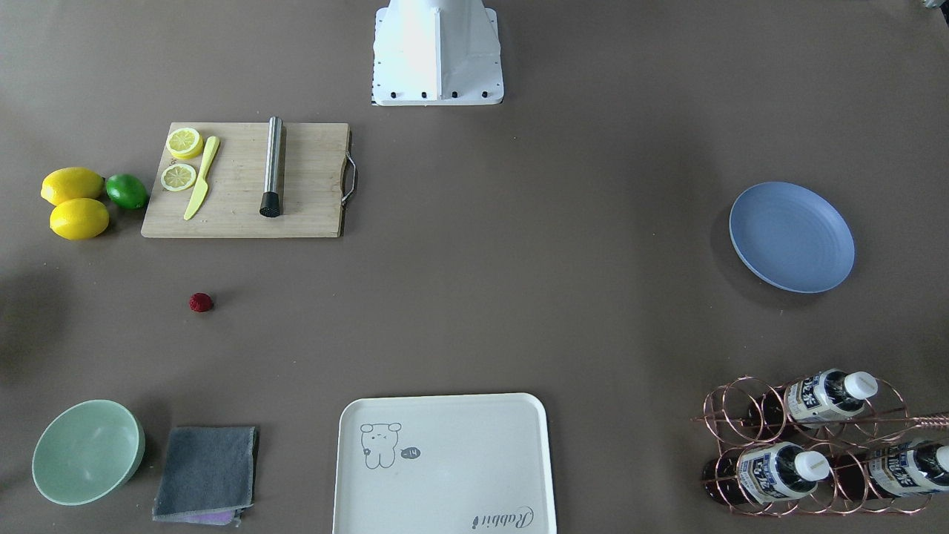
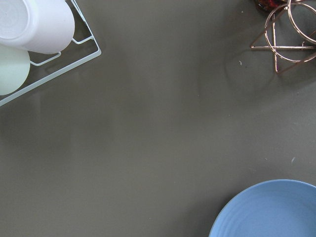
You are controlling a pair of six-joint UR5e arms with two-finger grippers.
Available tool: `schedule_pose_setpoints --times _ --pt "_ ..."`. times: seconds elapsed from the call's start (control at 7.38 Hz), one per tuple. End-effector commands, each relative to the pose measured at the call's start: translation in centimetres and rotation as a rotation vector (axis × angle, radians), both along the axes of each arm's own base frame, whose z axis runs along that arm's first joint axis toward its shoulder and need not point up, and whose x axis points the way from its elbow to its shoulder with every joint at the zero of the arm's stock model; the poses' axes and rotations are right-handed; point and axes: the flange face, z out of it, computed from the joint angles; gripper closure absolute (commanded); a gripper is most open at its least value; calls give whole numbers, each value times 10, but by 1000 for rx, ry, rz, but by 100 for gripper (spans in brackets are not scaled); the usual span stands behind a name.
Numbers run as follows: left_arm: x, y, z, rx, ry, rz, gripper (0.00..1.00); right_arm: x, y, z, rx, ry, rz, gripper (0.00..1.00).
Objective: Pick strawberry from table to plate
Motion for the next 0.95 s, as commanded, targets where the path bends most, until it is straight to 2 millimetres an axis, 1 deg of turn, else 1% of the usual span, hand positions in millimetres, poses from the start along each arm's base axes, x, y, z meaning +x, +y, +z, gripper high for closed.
schedule_pose_setpoints --times 0.0,0.14,0.27,0.41,0.54,0.68,0.81 --pt "31 2 -3 2 2 58 3 -3 4 -7 15 -7 -5 0" --pt "43 2 -5 -14 8 56 3 -6 11 -16 30 -10 -9 0" --pt "59 2 -8 -26 18 49 2 -13 17 -28 25 -22 2 0" --pt "71 14 5 -28 25 54 2 -29 20 -37 61 -48 -25 0" --pt "81 23 20 -56 31 45 3 -44 27 -29 111 -59 -53 0" --pt "98 25 46 -48 32 72 3 -56 34 -26 156 -70 -76 0" --pt "104 27 80 -32 43 69 3 -57 36 -24 162 -72 -78 0"
